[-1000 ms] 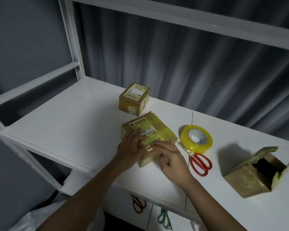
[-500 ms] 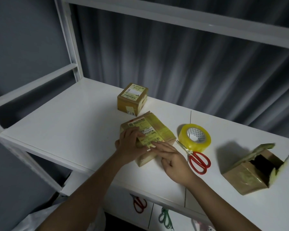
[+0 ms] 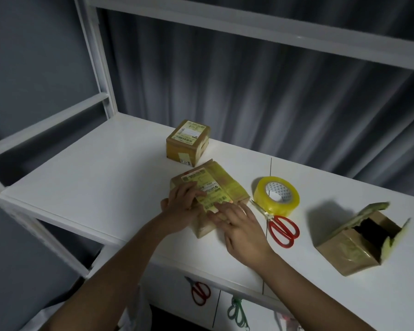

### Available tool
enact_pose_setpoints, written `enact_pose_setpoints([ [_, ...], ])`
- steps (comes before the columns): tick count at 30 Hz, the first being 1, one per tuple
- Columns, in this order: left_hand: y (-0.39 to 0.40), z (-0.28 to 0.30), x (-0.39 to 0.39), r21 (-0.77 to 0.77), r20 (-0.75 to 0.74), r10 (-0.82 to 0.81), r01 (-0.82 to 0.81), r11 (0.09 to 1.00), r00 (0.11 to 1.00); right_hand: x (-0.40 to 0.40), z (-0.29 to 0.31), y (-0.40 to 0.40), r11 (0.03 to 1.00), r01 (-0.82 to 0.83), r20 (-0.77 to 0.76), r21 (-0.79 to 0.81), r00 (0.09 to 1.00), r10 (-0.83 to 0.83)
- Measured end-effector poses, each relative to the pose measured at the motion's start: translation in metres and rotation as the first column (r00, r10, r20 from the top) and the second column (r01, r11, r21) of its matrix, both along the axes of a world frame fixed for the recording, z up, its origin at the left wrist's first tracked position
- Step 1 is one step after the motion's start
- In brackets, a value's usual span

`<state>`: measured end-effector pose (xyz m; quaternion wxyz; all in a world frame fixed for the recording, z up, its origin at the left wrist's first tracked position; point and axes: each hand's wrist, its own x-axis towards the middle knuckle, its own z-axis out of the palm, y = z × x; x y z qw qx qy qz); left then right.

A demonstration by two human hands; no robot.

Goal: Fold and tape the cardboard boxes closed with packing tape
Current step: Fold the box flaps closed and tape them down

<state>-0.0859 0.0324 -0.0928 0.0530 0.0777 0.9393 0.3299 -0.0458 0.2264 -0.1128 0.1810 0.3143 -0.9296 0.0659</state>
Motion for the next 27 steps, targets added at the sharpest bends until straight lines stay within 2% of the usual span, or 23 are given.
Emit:
enact_pose_setpoints([
  [2,-0.002,0.001,0.000,-0.017,0.019,-0.027,0.028,0.999,0.999,-0.001,0.004,0.001,1.000,-0.018,0.039,-0.018,0.999,0.019],
  [4,-0.007,0.002,0.001,-0.028,0.025,-0.052,0.053,0.998,0.998,-0.003,0.008,0.003,0.970,-0.049,0.151,-0.238,0.985,0.087],
  [5,-0.009,0.001,0.002,-0.037,0.017,-0.058,0.058,0.998,0.998,-0.003,0.010,0.005,0.935,-0.011,0.193,-0.356,0.978,0.085],
  [7,-0.010,0.000,0.004,-0.051,-0.007,-0.063,0.063,0.997,0.998,-0.001,0.009,0.011,0.849,0.172,0.279,-0.500,0.960,-0.031],
  [10,-0.009,-0.003,0.009,-0.048,-0.030,-0.048,0.047,0.998,0.998,-0.008,0.001,0.015,0.718,0.449,0.531,-0.532,0.837,-0.130],
  [12,-0.006,-0.007,0.011,-0.163,-0.083,-0.061,0.047,0.986,0.995,-0.017,-0.001,0.014,0.569,0.547,0.665,-0.614,0.747,0.000],
  [14,-0.001,-0.013,0.013,-0.244,-0.175,-0.071,0.027,0.969,0.982,-0.022,0.006,0.010,0.442,0.574,0.687,-0.689,0.712,0.147],
  [16,-0.001,-0.020,0.013,-0.130,-0.332,-0.053,0.010,0.992,0.942,-0.028,0.016,0.006,0.416,0.529,0.610,-0.740,0.788,0.082],
  [18,-0.009,-0.024,0.008,0.095,-0.460,-0.020,0.072,0.993,0.887,-0.034,0.034,0.002,0.392,0.438,0.493,-0.809,0.869,0.045],
  [19,-0.014,-0.021,0.007,0.223,-0.461,0.024,0.089,0.971,0.887,-0.037,0.043,0.003,0.397,0.392,0.444,-0.830,0.895,0.044],
  [21,-0.020,-0.008,0.009,0.503,-0.348,0.145,0.054,0.863,0.926,-0.042,0.051,0.007,0.442,0.359,0.408,-0.822,0.913,0.018],
  [23,-0.022,0.003,0.010,0.710,-0.137,0.262,-0.090,0.699,0.955,-0.041,0.051,0.011,0.497,0.385,0.463,-0.778,0.885,0.039],
  [25,-0.024,0.009,0.008,0.852,0.137,0.297,-0.265,0.451,0.945,-0.042,0.052,0.010,0.586,0.393,0.533,-0.708,0.843,0.078],
  [27,-0.028,0.015,0.004,0.905,0.363,0.150,-0.386,0.181,0.920,-0.047,0.059,0.005,0.625,0.412,0.580,-0.663,0.811,0.081],
])
